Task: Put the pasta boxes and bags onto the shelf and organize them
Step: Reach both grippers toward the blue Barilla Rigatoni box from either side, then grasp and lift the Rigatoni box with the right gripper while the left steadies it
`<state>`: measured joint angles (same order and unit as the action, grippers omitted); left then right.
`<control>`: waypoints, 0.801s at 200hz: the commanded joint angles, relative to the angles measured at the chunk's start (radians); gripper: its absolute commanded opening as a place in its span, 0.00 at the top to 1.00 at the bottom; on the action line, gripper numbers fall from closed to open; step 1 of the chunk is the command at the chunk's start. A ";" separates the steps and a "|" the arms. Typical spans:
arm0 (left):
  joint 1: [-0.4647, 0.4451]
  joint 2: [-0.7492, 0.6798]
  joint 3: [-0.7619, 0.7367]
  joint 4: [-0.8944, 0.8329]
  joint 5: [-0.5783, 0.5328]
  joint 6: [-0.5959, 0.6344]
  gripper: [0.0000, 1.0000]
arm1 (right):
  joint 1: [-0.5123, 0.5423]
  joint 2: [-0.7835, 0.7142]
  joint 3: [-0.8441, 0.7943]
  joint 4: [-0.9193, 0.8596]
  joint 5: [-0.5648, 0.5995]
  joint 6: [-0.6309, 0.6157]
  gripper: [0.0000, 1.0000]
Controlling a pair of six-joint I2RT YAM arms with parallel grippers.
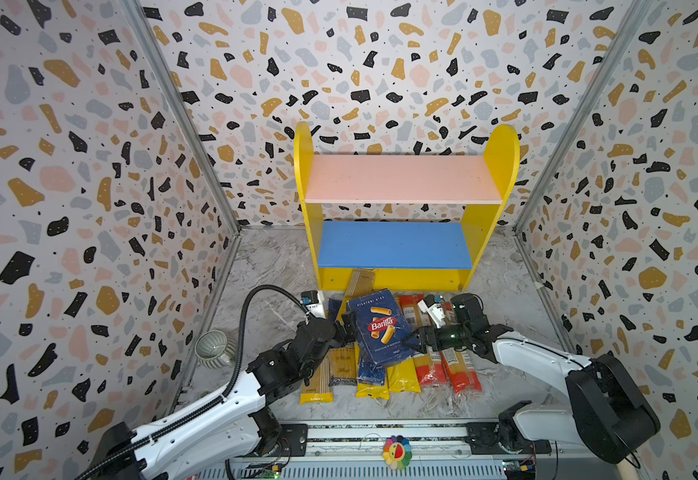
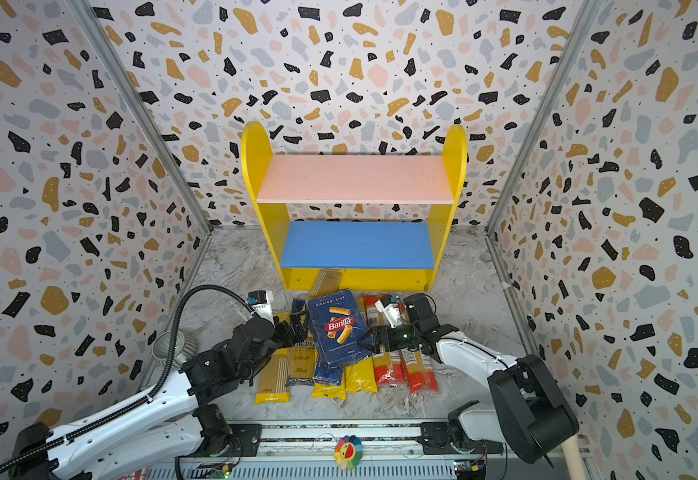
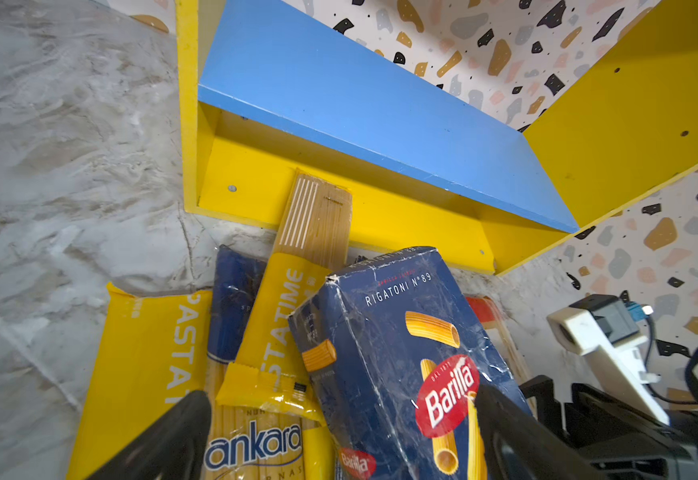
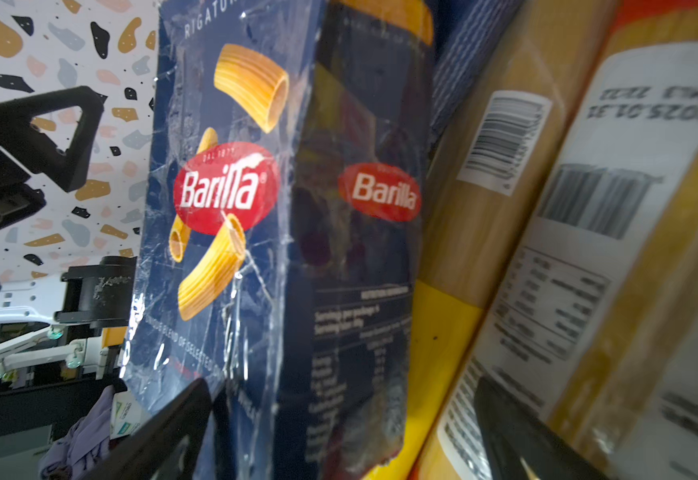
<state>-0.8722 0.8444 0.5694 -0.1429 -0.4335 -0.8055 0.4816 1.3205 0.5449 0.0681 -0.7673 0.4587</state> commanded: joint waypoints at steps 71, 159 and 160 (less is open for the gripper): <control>-0.004 0.142 -0.053 0.074 0.091 -0.048 0.01 | 0.051 0.104 0.004 0.184 -0.109 0.092 0.00; -0.004 0.326 0.003 0.144 0.120 -0.010 0.01 | 0.051 0.161 0.018 0.284 -0.201 0.153 0.12; -0.005 0.328 0.004 0.144 0.121 -0.009 0.01 | 0.051 0.161 0.018 0.284 -0.201 0.153 0.12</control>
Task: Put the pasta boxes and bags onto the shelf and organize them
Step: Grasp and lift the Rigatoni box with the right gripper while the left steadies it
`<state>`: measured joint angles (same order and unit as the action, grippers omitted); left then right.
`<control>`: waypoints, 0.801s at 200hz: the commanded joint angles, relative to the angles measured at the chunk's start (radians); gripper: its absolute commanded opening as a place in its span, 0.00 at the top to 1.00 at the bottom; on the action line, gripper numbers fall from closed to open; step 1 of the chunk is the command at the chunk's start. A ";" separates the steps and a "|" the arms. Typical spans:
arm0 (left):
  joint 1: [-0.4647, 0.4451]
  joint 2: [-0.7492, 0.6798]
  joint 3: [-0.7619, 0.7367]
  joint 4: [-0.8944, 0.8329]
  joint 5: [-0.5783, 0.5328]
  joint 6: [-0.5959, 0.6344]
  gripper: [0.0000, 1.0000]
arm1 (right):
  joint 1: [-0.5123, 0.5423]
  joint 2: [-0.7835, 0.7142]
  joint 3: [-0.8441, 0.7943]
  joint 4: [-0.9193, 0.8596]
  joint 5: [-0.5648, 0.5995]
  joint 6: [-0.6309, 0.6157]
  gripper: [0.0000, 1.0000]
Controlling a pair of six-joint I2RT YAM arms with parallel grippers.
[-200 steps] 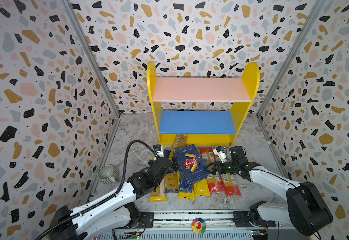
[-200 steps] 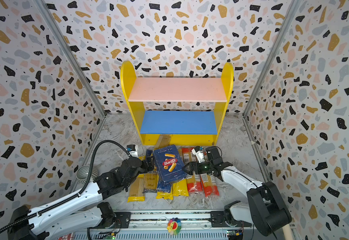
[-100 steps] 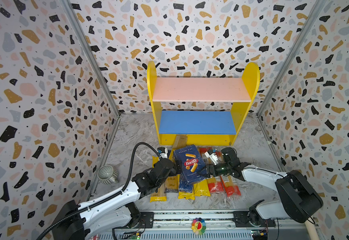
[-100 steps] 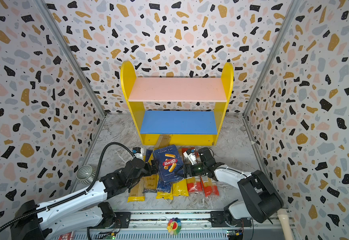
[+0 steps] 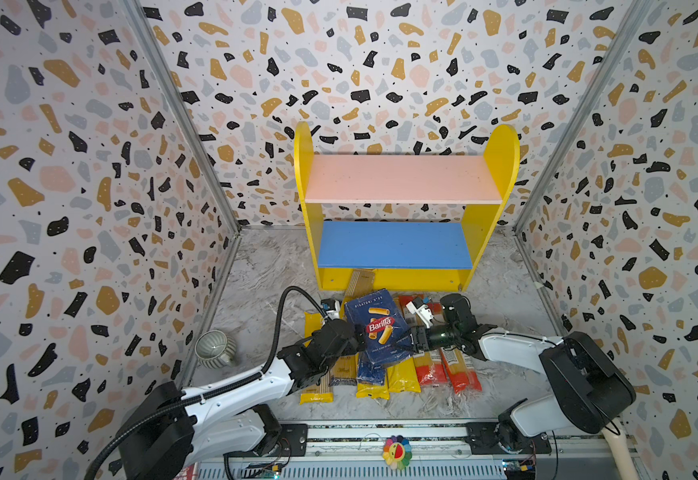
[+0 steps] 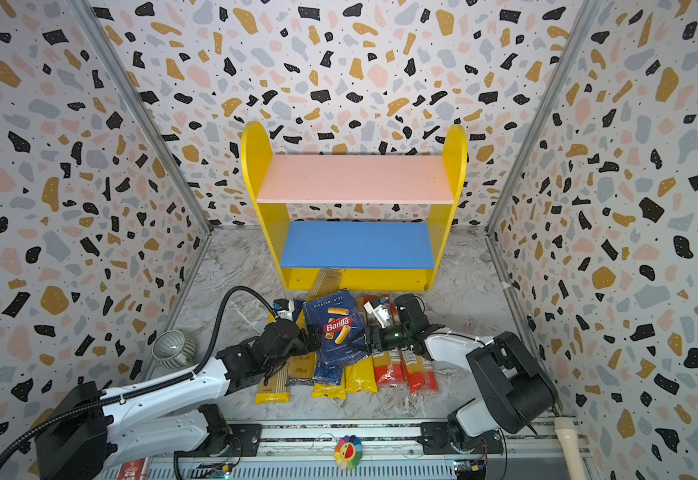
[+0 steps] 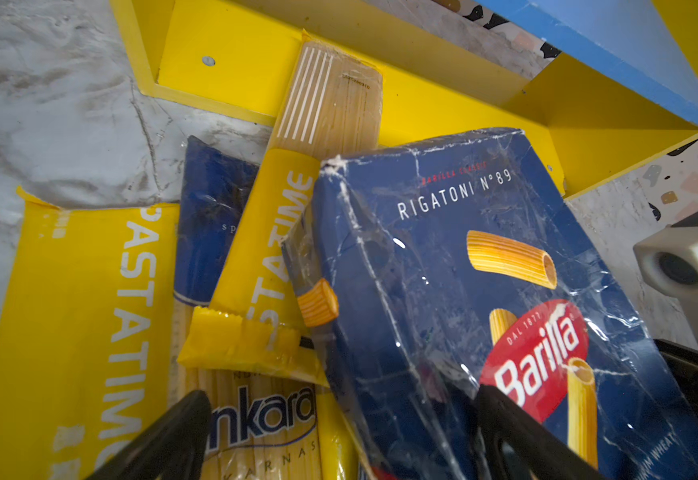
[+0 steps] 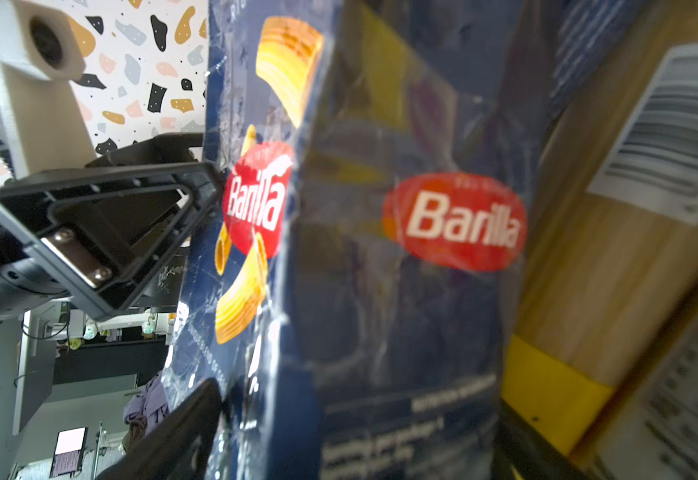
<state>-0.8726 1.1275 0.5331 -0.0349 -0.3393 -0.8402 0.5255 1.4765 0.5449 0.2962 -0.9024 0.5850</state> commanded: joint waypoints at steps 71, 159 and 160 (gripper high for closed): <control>-0.003 0.154 0.084 0.106 0.083 0.049 0.00 | 0.007 0.010 0.049 0.058 -0.093 0.037 0.10; -0.003 0.206 0.132 0.132 0.129 0.073 0.00 | 0.007 0.032 0.064 0.080 -0.118 0.063 0.26; -0.003 0.206 0.133 0.131 0.128 0.074 0.00 | 0.006 0.033 0.064 0.079 -0.118 0.063 0.27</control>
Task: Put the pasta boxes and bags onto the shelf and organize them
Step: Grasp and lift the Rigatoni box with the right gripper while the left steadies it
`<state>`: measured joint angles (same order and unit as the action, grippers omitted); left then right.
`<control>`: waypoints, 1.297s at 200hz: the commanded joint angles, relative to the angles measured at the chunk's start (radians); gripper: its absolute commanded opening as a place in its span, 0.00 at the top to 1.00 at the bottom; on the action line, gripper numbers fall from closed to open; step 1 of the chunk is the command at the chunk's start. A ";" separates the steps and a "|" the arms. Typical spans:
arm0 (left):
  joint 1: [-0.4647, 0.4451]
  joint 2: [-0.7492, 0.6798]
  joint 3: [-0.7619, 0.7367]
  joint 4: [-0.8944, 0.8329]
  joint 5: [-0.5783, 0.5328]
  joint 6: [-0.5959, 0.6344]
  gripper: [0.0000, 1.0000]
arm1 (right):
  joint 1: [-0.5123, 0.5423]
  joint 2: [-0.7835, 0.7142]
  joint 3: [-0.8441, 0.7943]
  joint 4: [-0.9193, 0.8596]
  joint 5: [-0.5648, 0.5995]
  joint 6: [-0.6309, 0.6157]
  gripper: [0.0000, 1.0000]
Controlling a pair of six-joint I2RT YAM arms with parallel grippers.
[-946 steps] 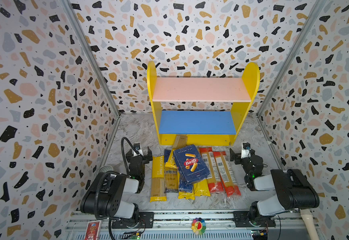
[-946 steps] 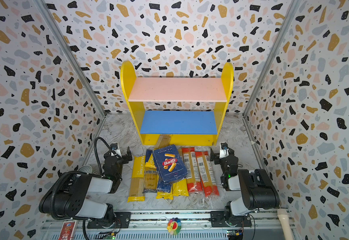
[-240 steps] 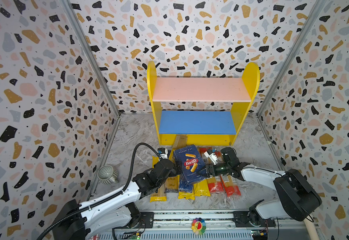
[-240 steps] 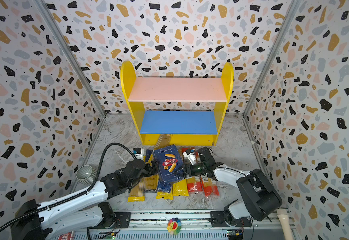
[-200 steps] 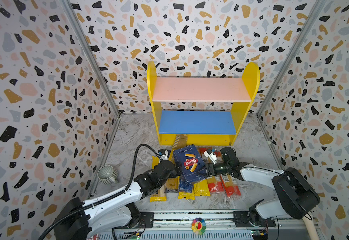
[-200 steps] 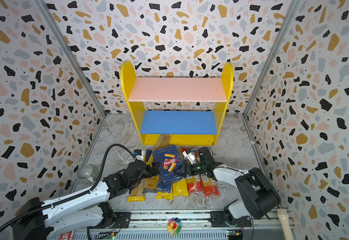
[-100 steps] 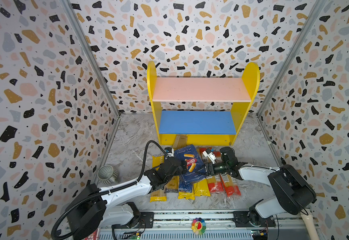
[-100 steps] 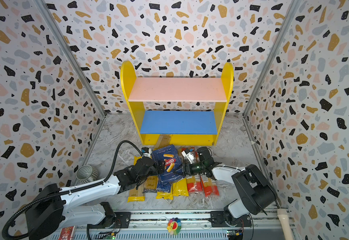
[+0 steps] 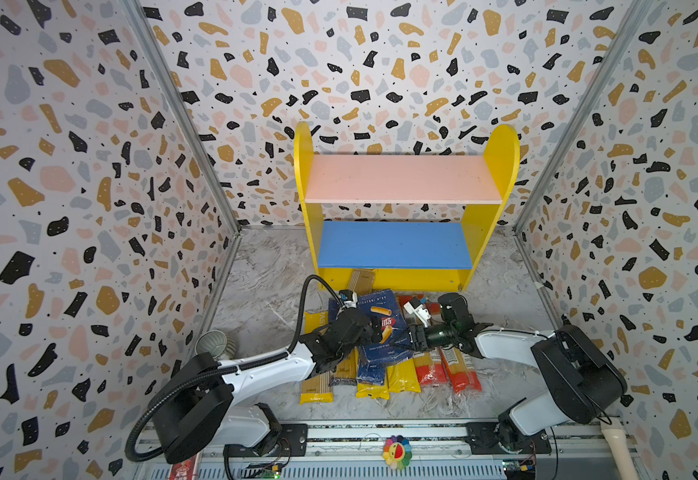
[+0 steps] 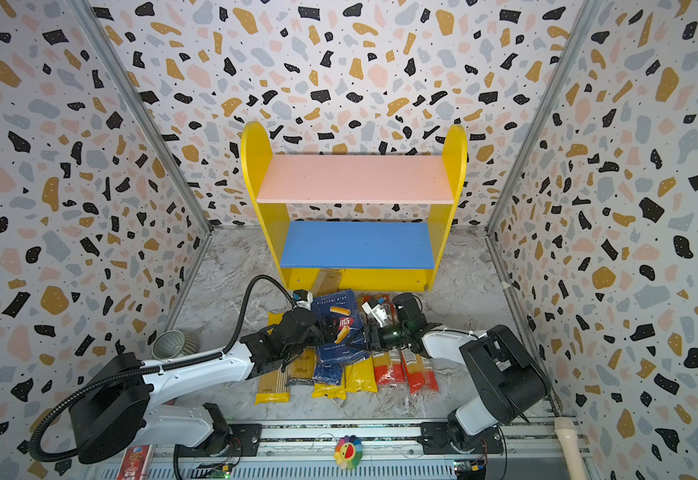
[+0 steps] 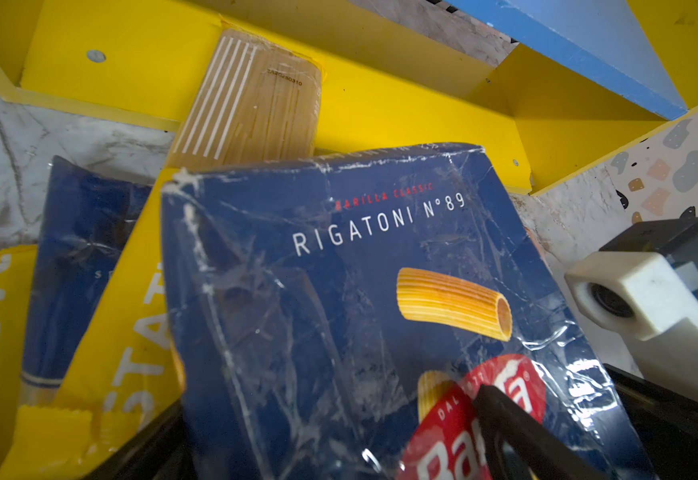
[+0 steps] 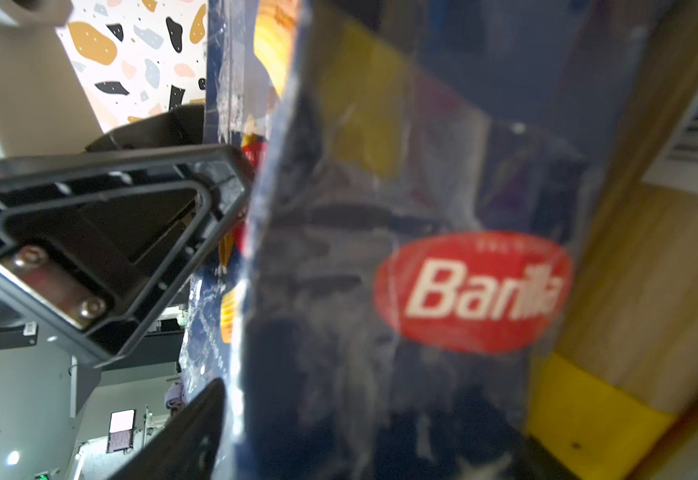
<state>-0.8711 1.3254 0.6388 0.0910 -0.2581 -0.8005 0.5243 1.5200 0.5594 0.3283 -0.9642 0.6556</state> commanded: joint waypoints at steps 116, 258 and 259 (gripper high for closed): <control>0.095 -0.338 0.068 -0.401 -0.111 0.087 0.01 | -0.005 -0.022 0.026 0.165 -0.128 0.103 0.63; 0.121 -0.418 0.043 -0.565 -0.139 0.053 0.01 | -0.033 -0.280 -0.020 0.220 -0.150 0.305 0.76; 0.122 -0.420 0.045 -0.570 -0.141 0.053 0.01 | -0.033 -0.282 -0.020 0.216 -0.150 0.306 0.76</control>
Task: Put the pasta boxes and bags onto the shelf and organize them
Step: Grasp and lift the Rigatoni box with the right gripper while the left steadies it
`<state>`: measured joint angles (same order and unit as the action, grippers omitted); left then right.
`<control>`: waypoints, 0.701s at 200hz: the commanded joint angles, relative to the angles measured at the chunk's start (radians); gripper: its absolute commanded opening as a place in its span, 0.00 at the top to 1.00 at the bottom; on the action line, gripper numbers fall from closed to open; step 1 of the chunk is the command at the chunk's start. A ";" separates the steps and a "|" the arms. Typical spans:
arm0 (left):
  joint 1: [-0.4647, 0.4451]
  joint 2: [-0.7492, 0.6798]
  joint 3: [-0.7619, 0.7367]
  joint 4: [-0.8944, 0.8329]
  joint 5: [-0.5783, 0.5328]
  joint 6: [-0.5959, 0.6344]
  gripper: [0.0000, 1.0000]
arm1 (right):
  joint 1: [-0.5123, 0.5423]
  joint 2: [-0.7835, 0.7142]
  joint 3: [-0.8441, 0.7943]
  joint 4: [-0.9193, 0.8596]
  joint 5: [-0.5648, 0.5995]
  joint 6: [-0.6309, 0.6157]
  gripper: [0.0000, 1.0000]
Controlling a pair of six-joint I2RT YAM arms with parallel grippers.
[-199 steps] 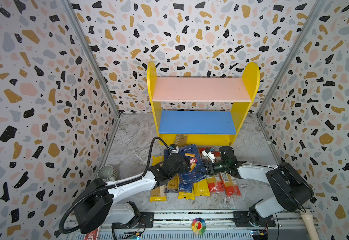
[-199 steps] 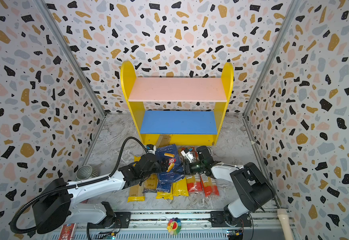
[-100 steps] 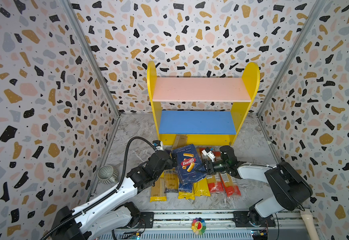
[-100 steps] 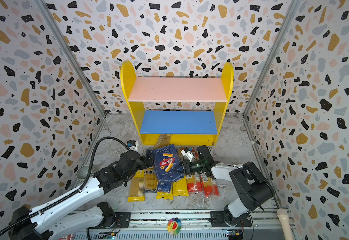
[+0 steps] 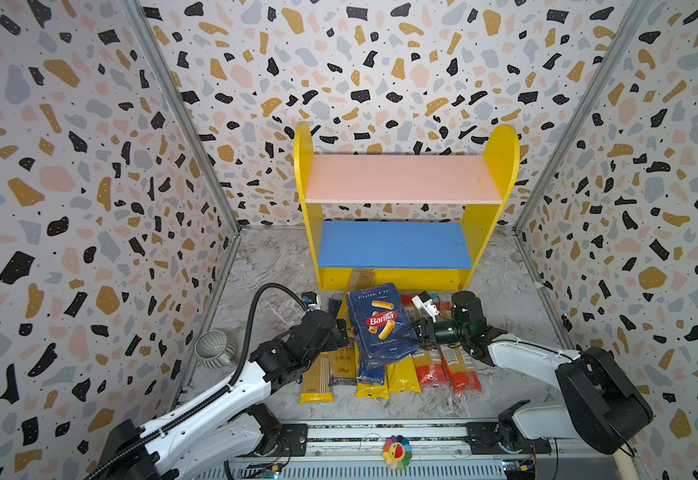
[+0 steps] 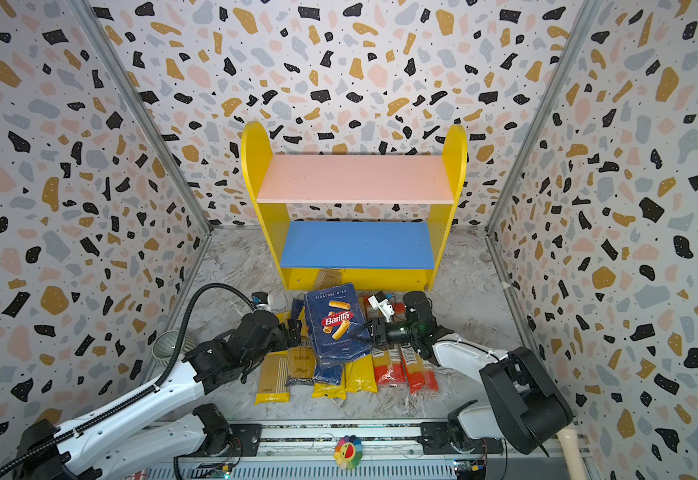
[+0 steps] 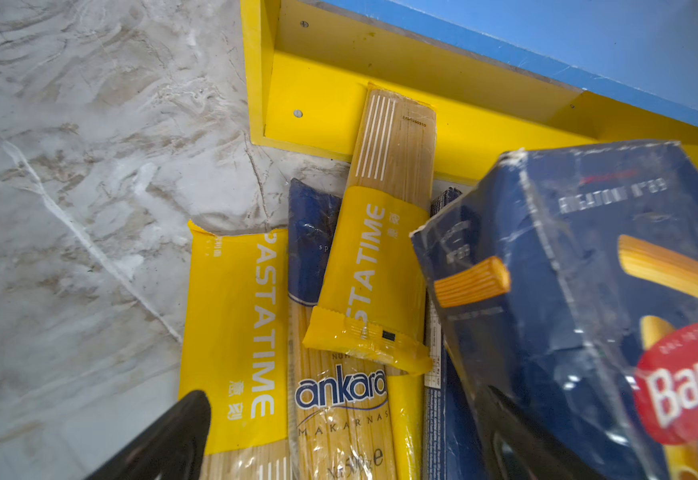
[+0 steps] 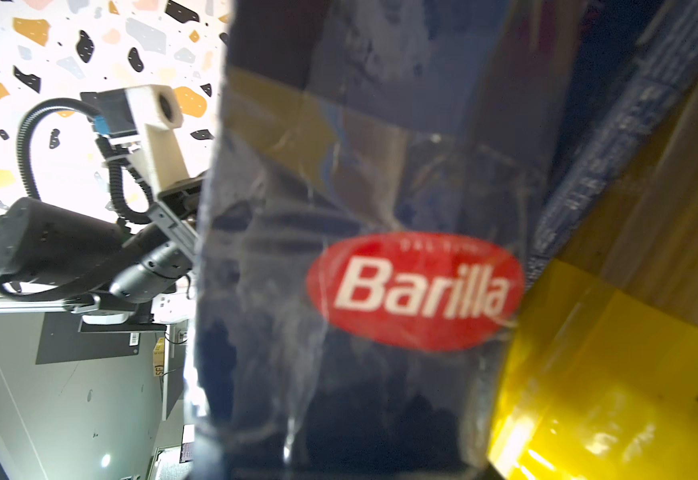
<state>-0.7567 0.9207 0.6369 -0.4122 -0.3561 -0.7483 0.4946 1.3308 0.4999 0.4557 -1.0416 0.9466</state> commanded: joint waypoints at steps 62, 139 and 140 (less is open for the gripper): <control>0.013 -0.122 0.108 -0.209 -0.142 0.029 0.01 | -0.004 -0.271 0.236 -0.299 0.012 -0.132 0.76; 0.014 -0.149 0.129 -0.227 -0.122 0.028 0.00 | -0.004 -0.285 0.513 -0.489 0.068 -0.156 0.76; 0.013 -0.151 0.129 -0.227 -0.121 0.028 0.00 | -0.004 -0.283 0.518 -0.492 0.069 -0.157 0.76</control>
<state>-0.7471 0.7918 0.7341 -0.6277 -0.4717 -0.7376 0.4931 1.0714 0.8597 -0.0498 -0.9596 0.8547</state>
